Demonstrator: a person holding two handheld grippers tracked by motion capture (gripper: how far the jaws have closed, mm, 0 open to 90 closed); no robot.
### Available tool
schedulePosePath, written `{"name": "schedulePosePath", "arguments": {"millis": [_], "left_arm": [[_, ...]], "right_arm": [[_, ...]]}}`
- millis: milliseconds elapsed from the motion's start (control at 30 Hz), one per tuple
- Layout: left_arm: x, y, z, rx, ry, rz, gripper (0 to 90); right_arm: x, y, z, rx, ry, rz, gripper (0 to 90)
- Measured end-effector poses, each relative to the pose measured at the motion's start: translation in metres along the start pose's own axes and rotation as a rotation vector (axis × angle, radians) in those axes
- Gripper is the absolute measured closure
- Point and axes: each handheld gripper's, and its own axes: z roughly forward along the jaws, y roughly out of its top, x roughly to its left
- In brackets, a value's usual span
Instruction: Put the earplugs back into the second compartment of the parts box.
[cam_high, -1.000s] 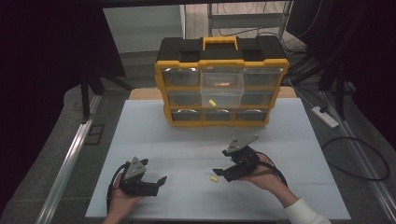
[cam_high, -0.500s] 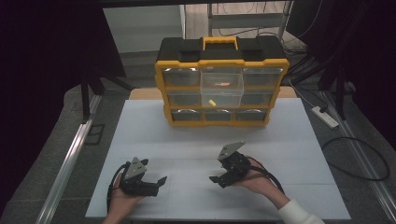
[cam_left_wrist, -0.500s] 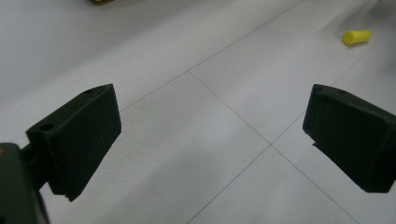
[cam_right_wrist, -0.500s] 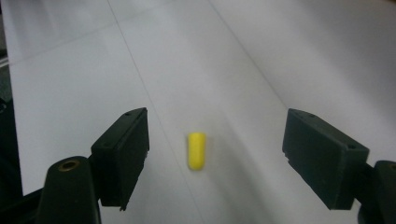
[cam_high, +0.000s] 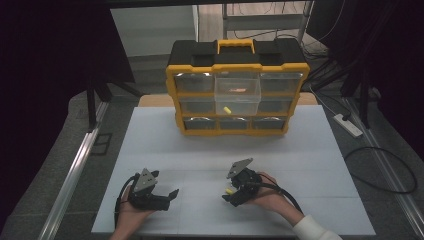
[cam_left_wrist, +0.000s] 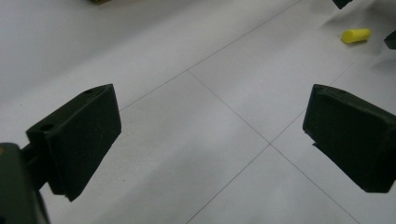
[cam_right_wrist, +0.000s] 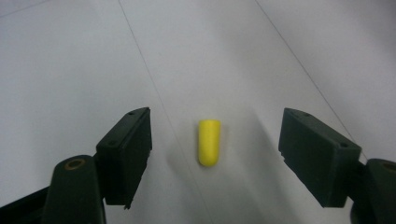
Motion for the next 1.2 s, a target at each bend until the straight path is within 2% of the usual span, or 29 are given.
{"name": "schedulePosePath", "arguments": {"millis": [267, 333, 500, 533, 667, 833, 933, 1000, 1033, 1067, 1200], "left_arm": [[0.000, 0.000, 0.000, 0.001, 0.001, 0.001, 4.3], [0.000, 0.000, 0.000, 0.000, 0.000, 0.001, 4.3], [0.000, 0.000, 0.000, 0.000, -0.001, 0.002, 4.3], [0.000, 0.000, 0.000, 0.000, -0.002, 0.001, 4.3], [0.000, 0.000, 0.000, -0.002, -0.001, 0.000, 4.3], [0.000, 0.000, -0.001, -0.003, -0.001, -0.001, 4.3], [0.000, 0.000, -0.001, -0.002, -0.001, 0.000, 4.3], [0.000, 0.000, 0.000, -0.001, -0.001, 0.001, 4.3], [0.000, 0.000, 0.000, -0.001, -0.001, 0.001, 4.3], [0.000, 0.000, 0.000, -0.001, -0.001, 0.001, 4.3], [0.000, 0.000, 0.000, -0.001, 0.001, 0.000, 4.3]], "right_arm": [[0.000, -0.002, 0.003, 0.009, -0.003, -0.003, 35.0], [0.000, -0.002, 0.003, 0.015, 0.011, -0.010, 43.3], [0.001, -0.002, 0.005, 0.031, 0.004, -0.016, 52.6], [0.000, -0.003, 0.004, 0.026, 0.000, -0.012, 62.5], [-0.003, -0.003, 0.003, 0.022, 0.011, 0.008, 78.7], [-0.004, -0.002, -0.002, -0.017, 0.004, 0.015, 79.7], [-0.008, 0.000, -0.016, -0.106, -0.008, 0.038, 79.8], [-0.014, 0.001, -0.030, -0.187, -0.015, 0.067, 79.8], [-0.014, 0.001, -0.030, -0.187, -0.015, 0.067, 79.8], [-0.016, 0.001, -0.035, -0.217, -0.018, 0.081, 79.9], [-0.028, 0.000, -0.063, -0.357, -0.020, 0.138, 79.9]]}}
